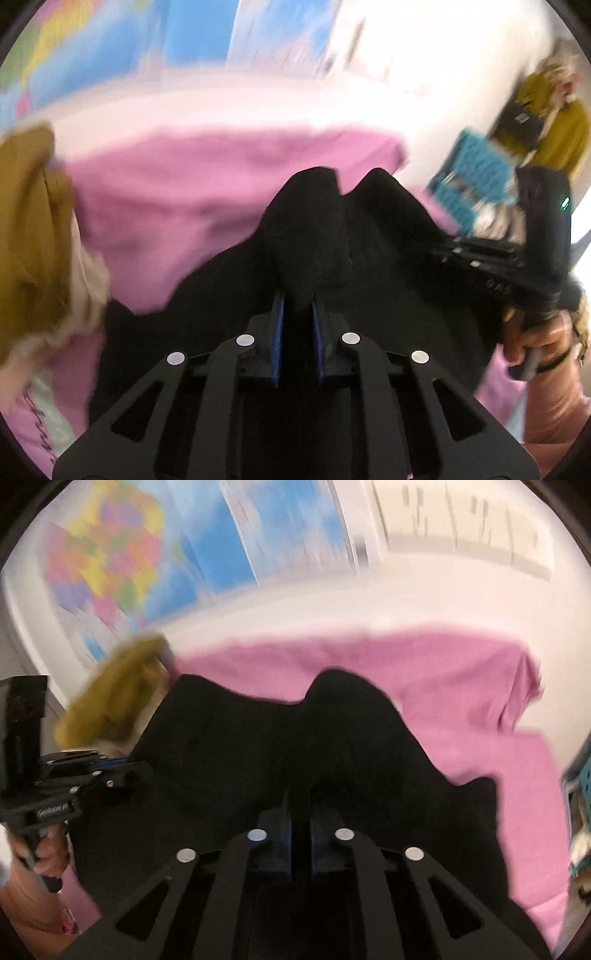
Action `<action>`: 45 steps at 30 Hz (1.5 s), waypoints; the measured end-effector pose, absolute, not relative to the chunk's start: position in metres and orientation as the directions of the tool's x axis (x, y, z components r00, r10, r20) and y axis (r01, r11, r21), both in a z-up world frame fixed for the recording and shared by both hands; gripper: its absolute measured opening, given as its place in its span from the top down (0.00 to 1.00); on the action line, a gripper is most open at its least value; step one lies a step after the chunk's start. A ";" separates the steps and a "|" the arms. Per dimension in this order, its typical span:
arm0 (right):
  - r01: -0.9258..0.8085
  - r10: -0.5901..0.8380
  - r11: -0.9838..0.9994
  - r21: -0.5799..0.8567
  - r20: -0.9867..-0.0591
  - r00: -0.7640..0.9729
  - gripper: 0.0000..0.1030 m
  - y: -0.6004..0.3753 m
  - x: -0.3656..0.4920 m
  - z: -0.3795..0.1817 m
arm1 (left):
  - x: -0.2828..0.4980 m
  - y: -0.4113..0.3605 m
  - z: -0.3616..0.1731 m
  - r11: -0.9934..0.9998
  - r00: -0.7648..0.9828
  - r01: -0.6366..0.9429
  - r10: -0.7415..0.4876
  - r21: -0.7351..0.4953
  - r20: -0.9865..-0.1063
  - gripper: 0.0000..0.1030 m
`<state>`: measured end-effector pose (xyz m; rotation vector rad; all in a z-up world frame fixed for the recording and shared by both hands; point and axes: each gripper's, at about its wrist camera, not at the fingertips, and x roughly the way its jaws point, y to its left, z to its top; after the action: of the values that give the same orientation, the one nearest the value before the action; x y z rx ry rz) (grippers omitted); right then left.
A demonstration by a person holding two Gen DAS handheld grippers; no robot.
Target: Fold large clothes
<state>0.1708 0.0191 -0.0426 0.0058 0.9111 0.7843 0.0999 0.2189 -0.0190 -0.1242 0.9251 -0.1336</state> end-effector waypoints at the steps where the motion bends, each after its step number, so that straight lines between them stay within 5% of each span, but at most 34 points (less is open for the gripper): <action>1: -0.597 0.583 0.737 0.316 -0.744 0.326 0.81 0.024 0.176 -0.056 | 0.104 0.220 -0.037 0.985 0.548 0.047 -0.165 -0.168 -0.820 0.84; 5: -0.593 0.591 0.737 0.324 -0.735 0.333 0.49 0.008 0.164 -0.056 | 0.089 0.230 -0.049 0.978 0.542 0.033 -0.189 -0.204 -0.819 0.69; 11: -0.559 0.611 0.768 0.314 -0.623 0.489 0.49 -0.071 0.139 -0.013 | 0.077 0.231 -0.039 0.981 0.587 0.035 -0.175 -0.191 -0.790 0.61; 16: -0.471 0.481 0.844 0.255 -0.748 0.457 0.63 -0.102 0.152 -0.060 | 0.089 0.237 -0.048 0.976 0.560 0.007 -0.185 -0.218 -0.808 0.60; 20: -0.379 0.529 0.840 0.389 -0.743 0.410 0.48 -0.126 0.161 -0.098 | 0.085 0.232 -0.047 0.981 0.566 -0.002 -0.159 -0.194 -0.809 0.56; 26: -0.365 0.552 0.832 0.418 -0.688 0.471 0.49 -0.136 0.143 -0.075 | 0.061 0.219 -0.026 0.996 0.648 -0.020 -0.054 -0.088 -0.759 0.39; 35: -0.442 0.636 0.771 0.458 -0.585 0.503 0.49 -0.143 0.109 -0.030 | 0.037 0.221 -0.013 0.998 0.686 -0.024 -0.031 -0.065 -0.727 0.32; 45: -0.417 0.595 0.797 0.436 -0.683 0.423 0.48 -0.115 0.118 -0.074 | 0.018 0.262 -0.031 0.980 0.660 -0.149 0.001 -0.129 -0.751 0.33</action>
<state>0.1178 -0.1153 -0.0745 0.2121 0.9394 0.6394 0.0184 0.2616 -0.0313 -0.1853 0.8470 0.0855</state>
